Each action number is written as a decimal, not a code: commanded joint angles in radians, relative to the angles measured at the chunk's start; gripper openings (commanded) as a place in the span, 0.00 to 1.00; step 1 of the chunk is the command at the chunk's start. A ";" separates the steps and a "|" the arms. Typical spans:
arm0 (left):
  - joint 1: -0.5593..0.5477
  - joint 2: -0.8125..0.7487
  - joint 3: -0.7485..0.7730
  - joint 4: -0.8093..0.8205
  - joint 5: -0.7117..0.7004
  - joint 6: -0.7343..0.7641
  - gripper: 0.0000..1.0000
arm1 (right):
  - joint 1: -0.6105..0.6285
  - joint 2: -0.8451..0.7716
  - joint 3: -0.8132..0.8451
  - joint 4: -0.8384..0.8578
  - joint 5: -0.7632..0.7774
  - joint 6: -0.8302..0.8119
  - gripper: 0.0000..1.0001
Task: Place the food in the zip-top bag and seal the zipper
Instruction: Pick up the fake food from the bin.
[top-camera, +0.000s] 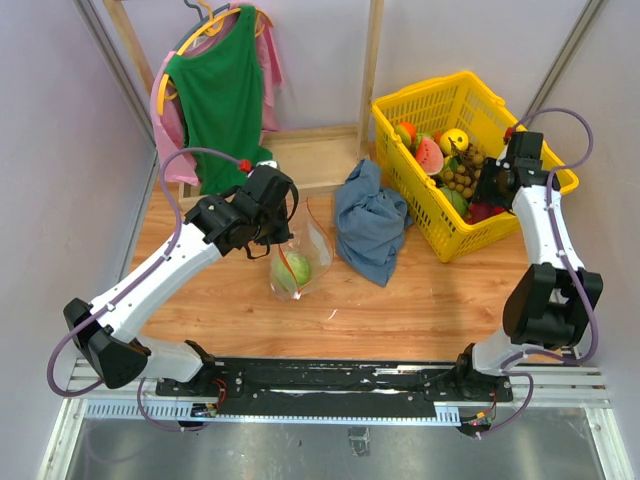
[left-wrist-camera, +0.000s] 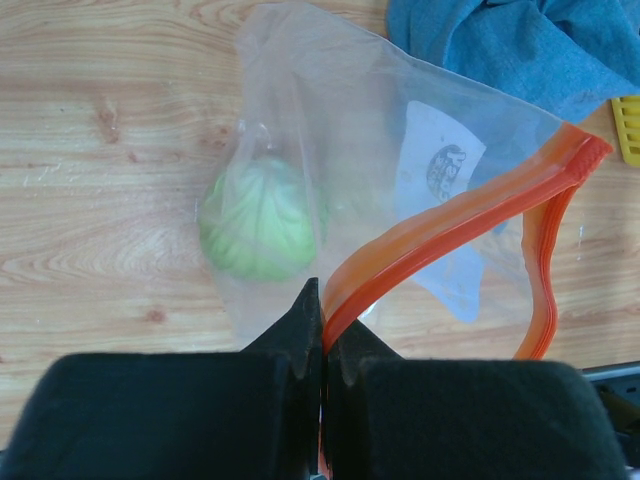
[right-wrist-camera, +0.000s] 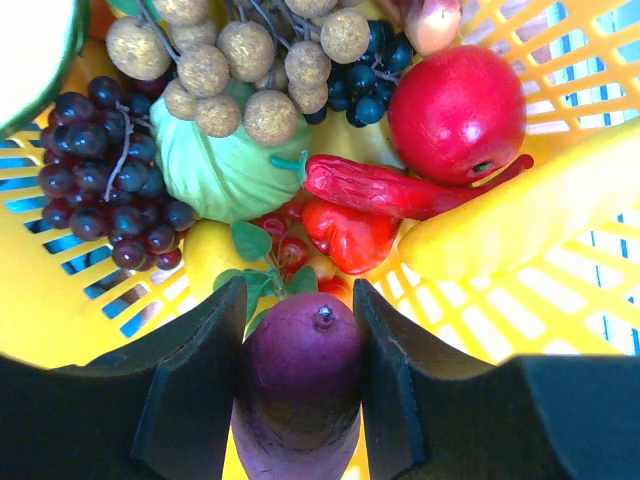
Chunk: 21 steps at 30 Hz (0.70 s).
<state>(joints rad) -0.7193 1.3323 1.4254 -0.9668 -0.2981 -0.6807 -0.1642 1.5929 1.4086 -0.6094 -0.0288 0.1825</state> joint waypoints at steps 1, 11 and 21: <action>0.004 -0.020 -0.013 0.033 0.007 -0.002 0.00 | -0.012 -0.053 -0.047 0.011 -0.019 -0.011 0.31; 0.004 -0.025 -0.016 0.045 0.020 -0.006 0.00 | 0.048 -0.273 -0.078 0.095 -0.028 -0.021 0.15; 0.004 -0.016 0.001 0.050 0.040 0.000 0.00 | 0.217 -0.481 -0.131 0.186 -0.029 -0.022 0.10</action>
<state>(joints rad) -0.7193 1.3319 1.4086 -0.9432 -0.2707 -0.6807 -0.0330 1.1461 1.3083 -0.4599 -0.0586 0.1745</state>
